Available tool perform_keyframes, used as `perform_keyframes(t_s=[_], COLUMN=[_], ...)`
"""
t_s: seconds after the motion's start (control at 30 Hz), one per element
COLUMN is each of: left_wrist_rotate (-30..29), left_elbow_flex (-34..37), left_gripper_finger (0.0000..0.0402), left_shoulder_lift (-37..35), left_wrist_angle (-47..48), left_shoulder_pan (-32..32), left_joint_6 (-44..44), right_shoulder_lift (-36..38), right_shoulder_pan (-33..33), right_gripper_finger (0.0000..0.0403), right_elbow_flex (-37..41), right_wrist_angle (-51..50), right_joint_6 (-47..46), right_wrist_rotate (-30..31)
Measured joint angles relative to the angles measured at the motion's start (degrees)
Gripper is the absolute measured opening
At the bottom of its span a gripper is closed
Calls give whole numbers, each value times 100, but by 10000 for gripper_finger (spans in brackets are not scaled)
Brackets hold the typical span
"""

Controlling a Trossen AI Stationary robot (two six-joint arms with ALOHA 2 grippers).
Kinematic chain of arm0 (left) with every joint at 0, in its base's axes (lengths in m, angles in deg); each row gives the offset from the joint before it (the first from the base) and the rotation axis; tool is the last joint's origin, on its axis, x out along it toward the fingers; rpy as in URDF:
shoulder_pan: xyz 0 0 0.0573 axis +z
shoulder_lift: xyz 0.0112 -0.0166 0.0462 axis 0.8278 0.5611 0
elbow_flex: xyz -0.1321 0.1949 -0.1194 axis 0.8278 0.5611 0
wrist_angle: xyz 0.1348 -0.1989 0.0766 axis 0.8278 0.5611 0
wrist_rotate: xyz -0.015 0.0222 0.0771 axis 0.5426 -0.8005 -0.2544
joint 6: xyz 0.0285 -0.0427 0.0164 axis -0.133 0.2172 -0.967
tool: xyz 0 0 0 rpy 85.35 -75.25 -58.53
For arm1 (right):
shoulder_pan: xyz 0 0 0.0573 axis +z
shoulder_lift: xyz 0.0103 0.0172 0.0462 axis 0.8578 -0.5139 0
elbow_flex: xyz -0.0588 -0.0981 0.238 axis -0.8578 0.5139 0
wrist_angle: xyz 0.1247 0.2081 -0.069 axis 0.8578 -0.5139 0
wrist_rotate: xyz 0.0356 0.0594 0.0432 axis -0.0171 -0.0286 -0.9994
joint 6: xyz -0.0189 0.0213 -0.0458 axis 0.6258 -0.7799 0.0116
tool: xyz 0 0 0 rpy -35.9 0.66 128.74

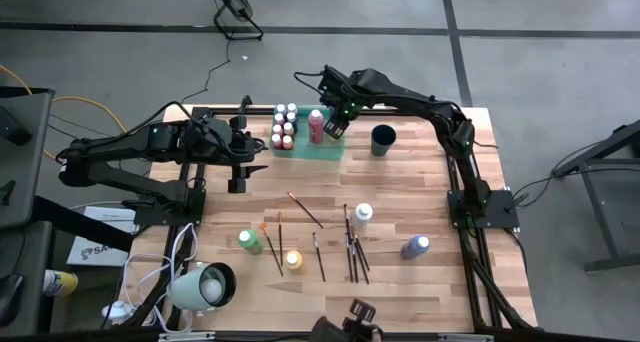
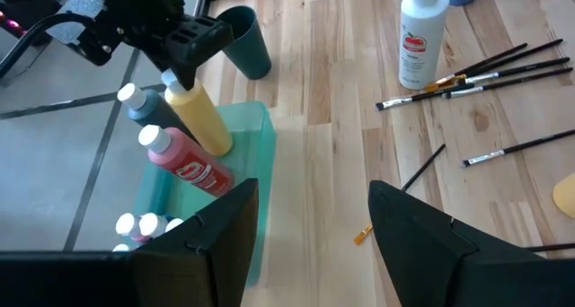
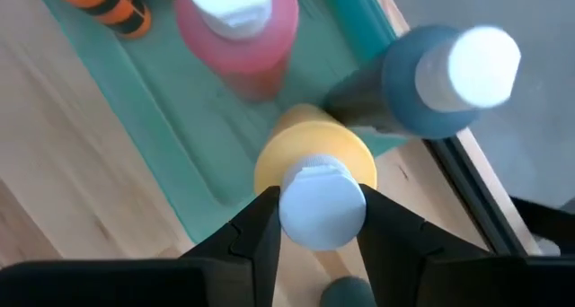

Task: Pick & Place Paint Supplies
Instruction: Put the large yellow paint bottle into the green bin

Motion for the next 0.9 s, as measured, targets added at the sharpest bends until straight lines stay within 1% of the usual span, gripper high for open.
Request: perform_keyframes(t_s=[0.17, 0.53, 0.9], left_wrist_rotate=[0, 0, 2], left_elbow_flex=[0, 0, 0], left_gripper_finger=[207, 207, 207], left_shoulder_lift=[0, 0, 0], left_wrist_angle=[0, 0, 0], left_shoulder_pan=[0, 0, 0], left_joint_6=[0, 17, 55], right_shoulder_lift=[-51, -160, -149], right_shoulder_pan=[-39, -52, -58], right_gripper_finger=[121, 127, 127], right_elbow_flex=[0, -13, -13], right_wrist_angle=[71, 128, -289], right_joint_6=[247, 311, 268], right_wrist_rotate=[-67, -13, 124])
